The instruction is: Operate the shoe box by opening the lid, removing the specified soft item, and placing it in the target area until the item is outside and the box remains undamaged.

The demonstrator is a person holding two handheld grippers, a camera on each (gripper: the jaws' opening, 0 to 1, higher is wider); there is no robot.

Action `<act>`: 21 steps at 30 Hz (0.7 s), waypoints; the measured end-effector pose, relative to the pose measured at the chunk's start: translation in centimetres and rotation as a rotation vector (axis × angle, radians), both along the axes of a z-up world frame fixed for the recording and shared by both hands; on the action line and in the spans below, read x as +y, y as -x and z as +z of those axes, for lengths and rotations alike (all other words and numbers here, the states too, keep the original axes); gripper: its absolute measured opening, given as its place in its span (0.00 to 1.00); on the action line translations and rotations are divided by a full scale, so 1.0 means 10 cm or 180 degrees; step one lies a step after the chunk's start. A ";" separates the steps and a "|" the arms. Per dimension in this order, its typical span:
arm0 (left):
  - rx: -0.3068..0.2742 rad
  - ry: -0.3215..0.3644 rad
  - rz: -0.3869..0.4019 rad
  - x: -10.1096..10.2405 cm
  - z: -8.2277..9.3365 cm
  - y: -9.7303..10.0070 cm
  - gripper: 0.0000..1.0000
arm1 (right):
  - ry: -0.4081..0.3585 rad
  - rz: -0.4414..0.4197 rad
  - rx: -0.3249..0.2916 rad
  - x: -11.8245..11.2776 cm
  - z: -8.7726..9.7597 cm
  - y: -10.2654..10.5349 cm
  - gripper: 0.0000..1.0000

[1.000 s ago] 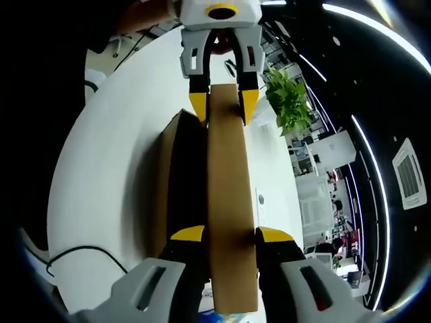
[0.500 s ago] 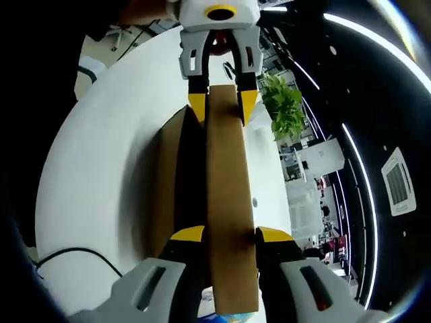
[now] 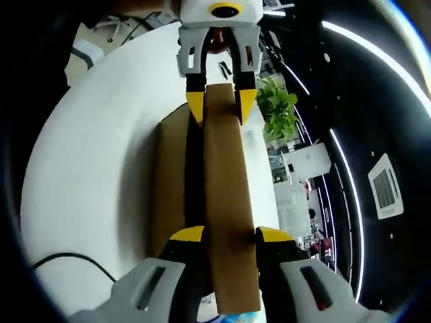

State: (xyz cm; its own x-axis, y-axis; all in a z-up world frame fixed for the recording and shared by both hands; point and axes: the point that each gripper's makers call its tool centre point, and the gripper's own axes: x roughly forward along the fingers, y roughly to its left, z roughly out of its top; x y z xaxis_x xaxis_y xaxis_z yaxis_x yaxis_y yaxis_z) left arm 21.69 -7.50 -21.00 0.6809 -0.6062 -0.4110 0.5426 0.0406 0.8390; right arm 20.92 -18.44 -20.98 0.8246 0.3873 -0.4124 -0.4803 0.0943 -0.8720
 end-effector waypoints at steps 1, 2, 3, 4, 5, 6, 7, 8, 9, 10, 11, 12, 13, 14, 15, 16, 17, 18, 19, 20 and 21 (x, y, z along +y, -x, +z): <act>-0.0026 -0.0005 0.0004 0.01 -0.02 0.00 0.30 | -0.0015 0.0015 -0.0013 0.01 -0.02 0.00 0.28; -0.0024 0.0006 0.0021 0.01 -0.04 -0.01 0.30 | -0.0021 0.0018 -0.0012 0.01 -0.03 0.00 0.28; -0.0013 0.0031 0.0038 0.01 -0.05 -0.01 0.30 | -0.0058 0.0011 -0.0011 0.01 -0.04 0.00 0.28; -0.0022 0.0033 0.0040 0.01 -0.06 -0.01 0.30 | -0.0055 0.0008 -0.0018 0.02 -0.07 0.01 0.28; -0.0028 0.0029 0.0048 0.00 -0.07 -0.01 0.30 | -0.0048 0.0009 -0.0029 0.02 -0.08 0.01 0.28; -0.0034 0.0032 0.0055 0.00 -0.08 -0.01 0.30 | -0.0055 0.0003 -0.0045 0.01 -0.08 0.01 0.28; -0.0051 0.0030 0.0055 0.00 -0.09 -0.01 0.30 | -0.0059 -0.0003 -0.0072 0.01 -0.09 0.01 0.28; -0.0067 0.0027 0.0054 0.00 -0.10 -0.01 0.30 | -0.0049 -0.0001 -0.0102 0.01 -0.10 0.00 0.28; -0.0106 0.0047 0.0050 -0.01 -0.10 -0.02 0.30 | -0.0027 -0.0003 -0.0150 0.01 -0.10 0.00 0.28; -0.0120 0.0055 0.0044 -0.01 -0.11 -0.03 0.30 | 0.0120 0.0044 -0.0323 0.01 -0.08 -0.02 0.28; -0.0133 0.0062 0.0030 -0.01 -0.12 -0.02 0.30 | 0.0151 0.0045 -0.0345 0.00 -0.11 -0.02 0.28; -0.0148 0.0077 0.0005 -0.02 -0.14 -0.02 0.30 | 0.0110 -0.0010 -0.0335 -0.01 -0.16 -0.04 0.28; -0.0183 0.0070 -0.0015 -0.03 -0.15 -0.01 0.30 | 0.0121 -0.0035 -0.0372 -0.02 -0.17 -0.05 0.28; -0.0207 0.0046 -0.0025 -0.04 -0.17 -0.01 0.30 | 0.0155 -0.0030 -0.0388 -0.01 -0.20 -0.05 0.28; -0.0193 0.0033 -0.0023 -0.04 -0.20 -0.01 0.30 | 0.0164 -0.0040 -0.0396 -0.01 -0.21 -0.06 0.28; -0.0193 0.0037 -0.0024 -0.03 -0.21 -0.02 0.29 | 0.0180 -0.0044 -0.0418 -0.01 -0.21 -0.06 0.28; -0.0202 0.0045 -0.0024 -0.03 -0.21 -0.02 0.29 | 0.0193 -0.0030 -0.0433 -0.01 -0.22 -0.05 0.28; -0.0207 0.0034 -0.0023 -0.02 -0.22 -0.02 0.29 | 0.0184 -0.0018 -0.0433 0.00 -0.21 -0.05 0.28; -0.0219 0.0033 -0.0026 -0.02 -0.23 -0.03 0.29 | 0.0189 -0.0008 -0.0446 0.00 -0.22 -0.06 0.28; -0.0217 0.0042 -0.0025 -0.01 -0.23 -0.03 0.29 | 0.0202 -0.0008 -0.0463 0.01 -0.23 -0.06 0.28; -0.0213 0.0044 -0.0023 -0.01 -0.24 -0.03 0.29 | 0.0205 -0.0012 -0.0472 0.01 -0.23 -0.06 0.28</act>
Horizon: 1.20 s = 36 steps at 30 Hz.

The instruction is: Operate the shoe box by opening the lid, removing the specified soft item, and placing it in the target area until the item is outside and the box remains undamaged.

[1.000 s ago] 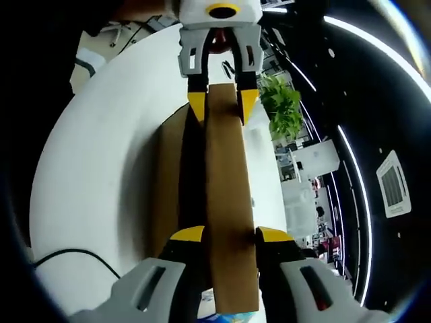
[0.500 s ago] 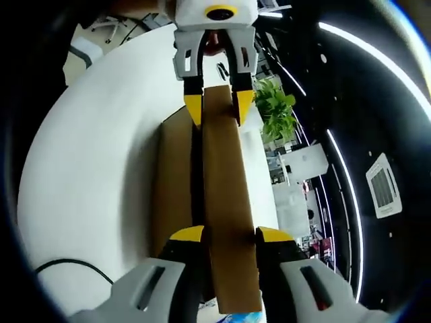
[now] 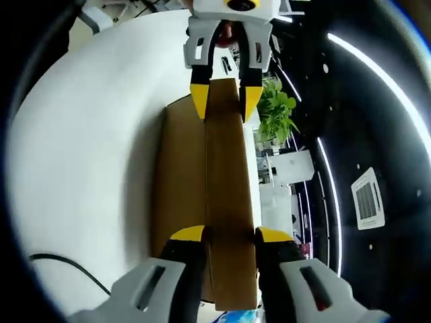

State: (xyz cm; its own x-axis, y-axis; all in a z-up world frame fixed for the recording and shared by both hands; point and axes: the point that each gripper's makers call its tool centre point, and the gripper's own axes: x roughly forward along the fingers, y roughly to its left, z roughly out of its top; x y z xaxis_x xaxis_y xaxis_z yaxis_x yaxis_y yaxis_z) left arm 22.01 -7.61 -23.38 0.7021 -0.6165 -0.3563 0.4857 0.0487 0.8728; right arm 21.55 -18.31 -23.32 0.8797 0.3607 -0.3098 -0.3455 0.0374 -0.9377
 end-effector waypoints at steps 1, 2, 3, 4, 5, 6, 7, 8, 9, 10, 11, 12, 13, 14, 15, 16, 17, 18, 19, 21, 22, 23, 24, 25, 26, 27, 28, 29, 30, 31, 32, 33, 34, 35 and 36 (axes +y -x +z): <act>-0.0015 -0.0006 0.0006 0.00 -0.01 0.00 0.29 | -0.0005 -0.0006 -0.0017 0.01 -0.01 0.00 0.28; -0.0031 -0.0015 0.0013 0.00 -0.02 0.00 0.29 | -0.0012 -0.0007 -0.0044 0.01 -0.01 0.01 0.28; -0.0053 -0.0024 0.0017 0.01 -0.03 0.00 0.29 | -0.0015 -0.0009 -0.0058 0.01 -0.02 0.01 0.28; -0.0069 -0.0028 0.0022 0.01 -0.04 0.00 0.29 | -0.0015 -0.0009 -0.0085 0.01 -0.03 0.01 0.28; -0.0080 -0.0039 0.0029 0.01 -0.06 0.01 0.29 | -0.0016 -0.0002 -0.0101 0.01 -0.05 0.02 0.28; -0.0081 -0.0038 0.0033 0.01 -0.06 0.02 0.29 | -0.0014 0.0001 -0.0106 0.01 -0.05 0.02 0.28; -0.0082 -0.0037 0.0038 0.01 -0.07 0.02 0.29 | -0.0014 0.0006 -0.0121 0.01 -0.05 0.03 0.28; -0.0114 -0.0051 0.0046 0.01 -0.07 0.02 0.29 | -0.0021 0.0008 -0.0131 0.01 -0.05 0.03 0.28; -0.0128 -0.0063 0.0048 0.01 -0.07 0.02 0.29 | -0.0026 0.0009 -0.0136 0.01 -0.05 0.03 0.28; -0.0146 -0.0074 0.0064 0.01 -0.08 0.02 0.29 | -0.0031 0.0005 -0.0144 0.02 -0.06 0.03 0.28; -0.0165 -0.0079 0.0075 0.01 -0.09 0.02 0.29 | -0.0032 0.0003 -0.0153 0.02 -0.07 0.03 0.28; -0.0181 -0.0096 0.0086 0.01 -0.11 0.03 0.29 | -0.0027 -0.0004 -0.0155 0.02 -0.09 0.03 0.28; -0.0188 -0.0096 0.0090 0.01 -0.12 0.03 0.29 | -0.0039 -0.0013 -0.0147 0.02 -0.10 0.04 0.28; -0.0190 -0.0094 0.0092 0.01 -0.13 0.03 0.29 | -0.0040 -0.0015 -0.0145 0.02 -0.11 0.04 0.27; -0.0194 -0.0095 0.0092 0.02 -0.15 0.04 0.29 | -0.0039 -0.0014 -0.0141 0.02 -0.13 0.05 0.27; -0.0198 -0.0096 0.0090 0.02 -0.18 0.04 0.29 | -0.0037 -0.0011 -0.0141 0.02 -0.16 0.05 0.27; -0.0219 -0.0097 0.0087 0.02 -0.19 0.04 0.29 | -0.0035 -0.0008 -0.0152 0.02 -0.17 0.06 0.27; -0.0224 -0.0099 0.0088 0.02 -0.20 0.04 0.29 | -0.0005 -0.0001 -0.0182 0.00 -0.20 0.04 0.27; -0.0226 -0.0092 0.0090 0.02 -0.20 0.04 0.29 | 0.0012 -0.0003 -0.0201 -0.01 -0.20 0.03 0.27; -0.0239 -0.0093 0.0090 0.01 -0.20 0.04 0.29 | 0.0057 0.0009 -0.0231 -0.01 -0.21 0.03 0.27; -0.0243 -0.0090 0.0093 0.01 -0.20 0.04 0.29 | 0.0044 0.0011 -0.0229 -0.01 -0.21 0.02 0.27; -0.0253 -0.0085 0.0093 0.01 -0.21 0.04 0.29 | 0.0042 0.0013 -0.0235 -0.02 -0.21 0.02 0.27; -0.0263 -0.0083 0.0091 0.01 -0.21 0.04 0.29 | 0.0046 0.0015 -0.0243 -0.02 -0.21 0.02 0.27; -0.0269 -0.0082 0.0093 0.01 -0.22 0.04 0.29 | 0.0046 0.0010 -0.0250 -0.03 -0.22 0.01 0.27; -0.0277 -0.0077 0.0098 0.01 -0.22 0.04 0.29 | 0.0048 0.0009 -0.0257 -0.04 -0.23 0.00 0.27; -0.0281 -0.0077 0.0099 0.01 -0.23 0.04 0.29 | 0.0057 0.0006 -0.0263 -0.04 -0.24 0.00 0.27; -0.0285 -0.0074 0.0101 0.01 -0.24 0.03 0.29 | 0.0072 0.0009 -0.0276 -0.04 -0.25 0.00 0.27; -0.0292 -0.0075 0.0102 0.02 -0.24 0.03 0.29 | 0.0088 0.0011 -0.0282 -0.04 -0.26 -0.01 0.27; -0.0306 -0.0076 0.0105 0.02 -0.26 0.03 0.29 | 0.0130 0.0018 -0.0303 -0.04 -0.27 0.00 0.27; -0.0310 -0.0076 0.0108 0.02 -0.26 0.03 0.29 | 0.0150 0.0019 -0.0302 -0.03 -0.29 0.00 0.27; -0.0313 -0.0084 0.0112 0.02 -0.28 0.03 0.29 | 0.0155 0.0020 -0.0293 -0.03 -0.29 0.00 0.28; -0.0318 -0.0093 0.0111 0.02 -0.28 0.03 0.29 | 0.0149 0.0018 -0.0277 -0.03 -0.30 0.01 0.29; -0.0316 -0.0094 0.0114 0.02 -0.28 0.03 0.29 | 0.0136 0.0020 -0.0255 -0.03 -0.31 0.01 0.29; -0.0310 -0.0092 0.0115 0.03 -0.29 0.03 0.29 | 0.0142 0.0025 -0.0247 -0.02 -0.31 0.01 0.30; -0.0307 -0.0092 0.0114 0.03 -0.29 0.03 0.29 | 0.0152 0.0025 -0.0244 -0.02 -0.32 0.01 0.31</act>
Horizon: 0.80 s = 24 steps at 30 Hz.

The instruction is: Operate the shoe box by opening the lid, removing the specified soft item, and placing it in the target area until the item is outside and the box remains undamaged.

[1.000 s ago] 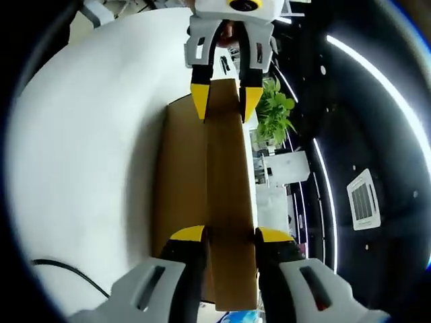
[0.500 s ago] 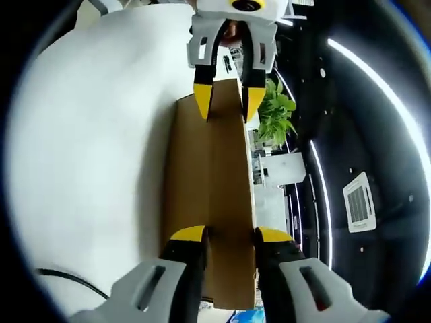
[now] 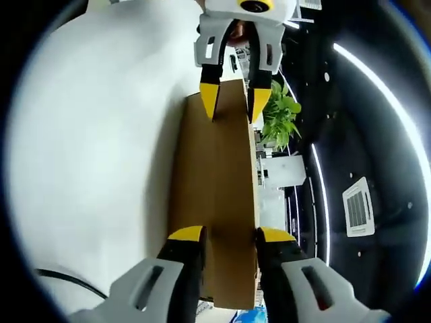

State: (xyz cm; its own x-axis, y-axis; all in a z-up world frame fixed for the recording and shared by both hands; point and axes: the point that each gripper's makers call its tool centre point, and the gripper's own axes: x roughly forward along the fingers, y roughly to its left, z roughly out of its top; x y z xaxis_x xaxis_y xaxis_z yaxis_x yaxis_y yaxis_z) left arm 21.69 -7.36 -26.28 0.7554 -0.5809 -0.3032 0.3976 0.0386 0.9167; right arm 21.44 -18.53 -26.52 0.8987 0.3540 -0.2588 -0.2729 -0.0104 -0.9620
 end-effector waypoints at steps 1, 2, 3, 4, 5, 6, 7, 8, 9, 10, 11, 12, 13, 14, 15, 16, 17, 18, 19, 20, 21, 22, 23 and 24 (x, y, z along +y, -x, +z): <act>0.0001 -0.0007 0.0000 0.00 -0.01 0.00 0.29 | 0.0047 0.0007 -0.0002 0.01 -0.01 -0.01 0.31; 0.0004 -0.0010 0.0001 0.00 -0.01 0.00 0.29 | 0.0063 0.0009 -0.0004 0.02 -0.01 -0.01 0.30; 0.0003 -0.0012 0.0004 0.00 -0.01 0.00 0.29 | 0.0082 0.0007 -0.0031 0.03 0.00 -0.02 0.30; 0.0003 -0.0017 0.0006 0.00 -0.01 0.00 0.29 | 0.0084 0.0007 -0.0031 0.05 0.01 -0.02 0.29; 0.0007 -0.0021 0.0009 0.03 0.00 -0.01 0.28 | 0.0085 0.0005 -0.0037 0.06 0.02 -0.02 0.28; 0.0008 -0.0024 0.0008 0.04 0.00 0.00 0.28 | 0.0097 0.0001 -0.0050 0.08 0.03 -0.03 0.27; 0.0005 -0.0030 0.0006 0.05 0.01 0.00 0.28 | 0.0117 0.0001 -0.0045 0.09 0.03 -0.03 0.27; 0.0010 -0.0046 0.0000 0.06 0.00 0.00 0.28 | 0.0116 0.0002 -0.0046 0.10 0.03 -0.04 0.27; 0.0019 -0.0040 -0.0003 0.07 0.01 0.00 0.28 | 0.0153 0.0006 -0.0071 0.11 0.02 -0.04 0.28; 0.0020 -0.0037 -0.0003 0.07 0.01 0.00 0.28 | 0.0193 0.0003 -0.0111 0.12 0.01 -0.04 0.28; 0.0018 -0.0038 -0.0005 0.06 0.01 0.00 0.28 | 0.0201 0.0002 -0.0122 0.12 0.01 -0.04 0.28; 0.0021 -0.0030 0.0001 0.06 0.01 -0.01 0.28 | 0.0215 -0.0002 -0.0142 0.12 0.00 -0.04 0.28; 0.0019 -0.0027 0.0004 0.06 0.01 -0.01 0.28 | 0.0229 -0.0002 -0.0163 0.12 0.00 -0.04 0.28; 0.0011 -0.0025 0.0006 0.06 0.01 -0.01 0.28 | 0.0240 -0.0001 -0.0182 0.12 0.00 -0.04 0.28; 0.0002 -0.0022 0.0009 0.06 0.01 -0.01 0.28 | 0.0244 -0.0002 -0.0199 0.12 -0.01 -0.04 0.28; 0.0001 -0.0021 0.0010 0.07 0.00 -0.01 0.28 | 0.0171 -0.0014 -0.0167 0.12 -0.01 -0.03 0.30; -0.0005 -0.0022 0.0006 0.07 0.01 0.00 0.28 | 0.0141 -0.0018 -0.0144 0.12 -0.01 -0.03 0.30; 0.0001 -0.0026 -0.0010 0.09 0.02 0.00 0.28 | 0.0000 -0.0014 -0.0091 0.13 0.00 -0.03 0.30; 0.0011 -0.0020 -0.0015 0.10 0.02 0.00 0.28 | -0.0019 -0.0015 -0.0083 0.12 0.01 -0.03 0.30; 0.0013 -0.0019 -0.0018 0.10 0.02 -0.01 0.28 | 0.0038 -0.0014 -0.0101 0.12 0.01 -0.04 0.30; 0.0013 -0.0022 -0.0020 0.10 0.02 -0.01 0.28 | 0.0237 0.0005 -0.0173 0.11 0.01 -0.05 0.30; 0.0018 -0.0022 -0.0017 0.08 0.02 -0.01 0.28 | 0.0304 0.0029 -0.0203 0.10 0.01 -0.05 0.29; 0.0018 -0.0021 -0.0018 0.06 0.02 -0.01 0.28 | 0.0283 0.0035 -0.0217 0.08 0.02 -0.05 0.28; 0.0017 -0.0020 -0.0018 0.06 0.02 -0.01 0.28 | 0.0236 0.0012 -0.0173 0.07 0.02 -0.05 0.28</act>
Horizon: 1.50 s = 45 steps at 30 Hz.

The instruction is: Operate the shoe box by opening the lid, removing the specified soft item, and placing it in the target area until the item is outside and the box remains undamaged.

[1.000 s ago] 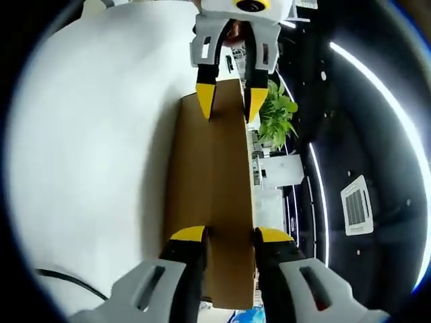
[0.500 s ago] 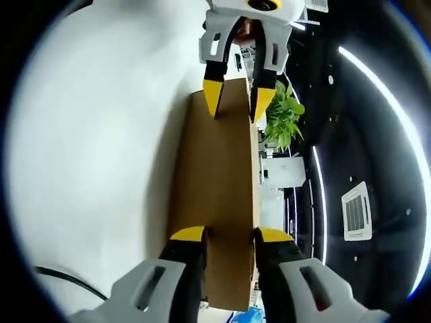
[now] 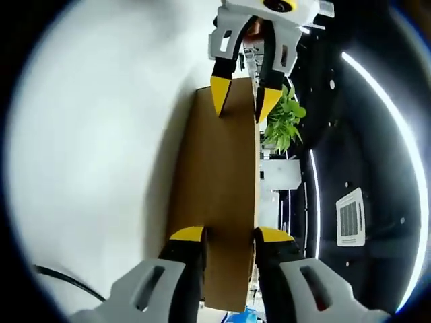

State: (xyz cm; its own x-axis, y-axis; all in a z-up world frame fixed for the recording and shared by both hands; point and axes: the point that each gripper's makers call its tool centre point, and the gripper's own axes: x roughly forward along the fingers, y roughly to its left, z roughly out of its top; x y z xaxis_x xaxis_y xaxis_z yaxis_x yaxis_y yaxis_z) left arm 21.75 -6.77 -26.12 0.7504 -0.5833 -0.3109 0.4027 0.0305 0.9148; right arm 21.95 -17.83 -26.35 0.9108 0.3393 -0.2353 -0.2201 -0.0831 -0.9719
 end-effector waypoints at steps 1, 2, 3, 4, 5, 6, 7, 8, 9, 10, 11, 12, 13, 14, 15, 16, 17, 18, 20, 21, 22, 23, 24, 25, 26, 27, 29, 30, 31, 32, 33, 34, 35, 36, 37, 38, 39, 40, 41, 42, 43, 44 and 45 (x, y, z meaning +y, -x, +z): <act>0.0000 0.0004 0.0000 0.00 0.00 0.00 0.28 | -0.0028 -0.0055 0.0025 -0.04 0.00 0.00 0.28; -0.0003 0.0002 0.0000 0.00 0.00 0.00 0.28 | 0.0016 -0.0069 0.0017 -0.05 -0.01 -0.01 0.28; -0.0004 0.0001 0.0001 0.00 0.00 0.00 0.28 | 0.0177 -0.0085 -0.0031 -0.09 -0.01 -0.02 0.28; -0.0004 0.0000 0.0003 0.00 0.00 -0.01 0.28 | 0.0202 -0.0101 -0.0042 -0.10 -0.02 -0.03 0.29; -0.0002 -0.0001 0.0004 0.00 0.00 -0.01 0.27 | 0.0211 -0.0097 -0.0043 -0.10 -0.03 -0.03 0.29; 0.0000 0.0004 0.0002 0.00 0.00 -0.01 0.27 | 0.0207 -0.0098 -0.0047 -0.09 -0.03 -0.03 0.30; -0.0001 0.0010 0.0003 0.01 0.00 -0.02 0.27 | 0.0350 -0.0148 -0.0031 -0.10 -0.07 -0.04 0.33; -0.0003 0.0013 0.0005 0.01 0.00 -0.02 0.27 | 0.0368 -0.0145 0.0002 -0.08 -0.11 -0.05 0.38; 0.0000 0.0012 0.0005 0.02 0.00 -0.02 0.27 | 0.0352 -0.0149 -0.0002 -0.06 -0.13 -0.06 0.41; 0.0003 0.0011 0.0002 0.02 0.00 -0.02 0.27 | 0.0344 -0.0170 0.0006 -0.05 -0.16 -0.07 0.46; 0.0004 0.0013 0.0001 0.02 0.00 -0.02 0.27 | 0.0382 -0.0215 0.0104 -0.05 -0.24 -0.08 0.52; 0.0001 0.0005 -0.0008 0.01 -0.01 -0.01 0.27 | 0.0319 -0.0222 0.0085 -0.03 -0.23 -0.09 0.52; 0.0007 0.0008 -0.0012 0.00 -0.01 0.00 0.27 | 0.0305 -0.0224 0.0067 -0.03 -0.21 -0.08 0.51; 0.0009 0.0011 -0.0018 0.01 -0.01 0.00 0.27 | 0.0297 -0.0218 0.0082 -0.04 -0.19 -0.08 0.49; 0.0007 0.0010 -0.0020 0.01 -0.01 0.00 0.27 | 0.0268 -0.0217 0.0085 -0.04 -0.19 -0.07 0.48; 0.0007 0.0011 -0.0023 0.02 -0.02 0.01 0.27 | 0.0183 -0.0180 0.0128 -0.03 -0.16 -0.07 0.46; 0.0007 0.0013 -0.0025 0.02 -0.02 0.01 0.27 | 0.0180 -0.0169 0.0140 -0.04 -0.14 -0.06 0.44; 0.0010 0.0016 -0.0028 0.02 -0.02 0.01 0.27 | 0.0171 -0.0152 0.0156 -0.04 -0.12 -0.05 0.42; 0.0012 0.0029 -0.0033 0.01 -0.01 0.01 0.27 | 0.0143 -0.0113 0.0147 -0.02 -0.06 -0.01 0.33; 0.0012 0.0031 -0.0035 0.01 -0.02 0.00 0.27 | 0.0150 -0.0093 0.0123 -0.02 -0.03 0.00 0.29; 0.0014 0.0035 -0.0036 0.00 -0.02 0.00 0.27 | 0.0165 -0.0076 0.0168 0.00 -0.05 0.01 0.29; 0.0014 0.0039 -0.0037 0.00 -0.02 0.00 0.27 | 0.0152 -0.0086 0.0131 0.00 -0.06 0.01 0.29; 0.0015 0.0045 -0.0034 0.00 -0.02 0.00 0.27 | 0.0172 -0.0082 0.0103 -0.01 -0.07 0.01 0.29; 0.0013 0.0053 -0.0028 0.00 -0.01 0.00 0.27 | 0.0176 -0.0071 0.0060 0.00 -0.07 0.00 0.29; 0.0011 0.0057 -0.0026 0.00 -0.02 0.00 0.27 | 0.0165 -0.0071 0.0058 0.00 -0.07 0.00 0.29; 0.0011 0.0059 -0.0024 0.01 -0.02 0.00 0.27 | 0.0148 -0.0070 0.0056 0.01 -0.06 0.00 0.29; 0.0006 0.0060 -0.0025 0.01 -0.02 0.01 0.27 | 0.0110 -0.0073 0.0052 0.01 -0.05 0.01 0.28; -0.0003 0.0054 -0.0033 0.01 -0.02 0.01 0.27 | 0.0097 -0.0073 0.0051 0.01 -0.05 0.01 0.28; 0.0000 0.0057 -0.0038 0.01 -0.01 0.02 0.27 | 0.0098 -0.0067 0.0051 0.01 -0.05 0.01 0.28; 0.0009 0.0059 -0.0039 0.01 -0.02 0.02 0.27 | 0.0096 -0.0065 0.0055 0.01 -0.05 0.01 0.28; 0.0012 0.0053 -0.0038 0.02 -0.02 0.02 0.27 | 0.0086 -0.0066 0.0066 0.01 -0.05 0.01 0.28; 0.0020 0.0053 -0.0035 0.01 -0.02 0.02 0.27 | 0.0091 -0.0068 0.0070 0.01 -0.05 0.01 0.28; 0.0024 0.0052 -0.0037 0.00 -0.01 0.02 0.27 | 0.0085 -0.0074 0.0077 0.00 -0.04 0.01 0.28; 0.0025 0.0050 -0.0041 0.00 -0.01 0.03 0.27 | 0.0074 -0.0083 0.0092 0.00 -0.04 0.02 0.28; 0.0031 0.0048 -0.0050 -0.01 -0.01 0.03 0.27 | 0.0069 -0.0090 0.0100 -0.02 -0.04 0.01 0.28; 0.0035 0.0048 -0.0054 -0.02 -0.01 0.04 0.27 | 0.0057 -0.0103 0.0106 -0.04 -0.04 0.01 0.28; 0.0035 0.0038 -0.0062 -0.03 -0.01 0.05 0.27 | 0.0038 -0.0114 0.0109 -0.05 -0.04 0.02 0.28; 0.0038 0.0038 -0.0068 -0.05 -0.01 0.06 0.27 | 0.0034 -0.0135 0.0113 -0.06 -0.05 0.04 0.28; 0.0042 0.0040 -0.0077 -0.07 -0.01 0.07 0.27 | 0.0031 -0.0147 0.0116 -0.08 -0.04 0.06 0.28; 0.0042 0.0039 -0.0083 -0.08 -0.02 0.09 0.27 | 0.0028 -0.0154 0.0120 -0.09 -0.04 0.07 0.28; 0.0043 0.0043 -0.0091 -0.09 -0.02 0.10 0.27 | 0.0017 -0.0166 0.0127 -0.11 -0.04 0.09 0.28; 0.0043 0.0045 -0.0101 -0.11 -0.02 0.11 0.27 | 0.0017 -0.0169 0.0128 -0.12 -0.04 0.10 0.28; 0.0047 0.0054 -0.0116 -0.14 -0.02 0.12 0.27 | 0.0016 -0.0182 0.0131 -0.14 -0.04 0.12 0.28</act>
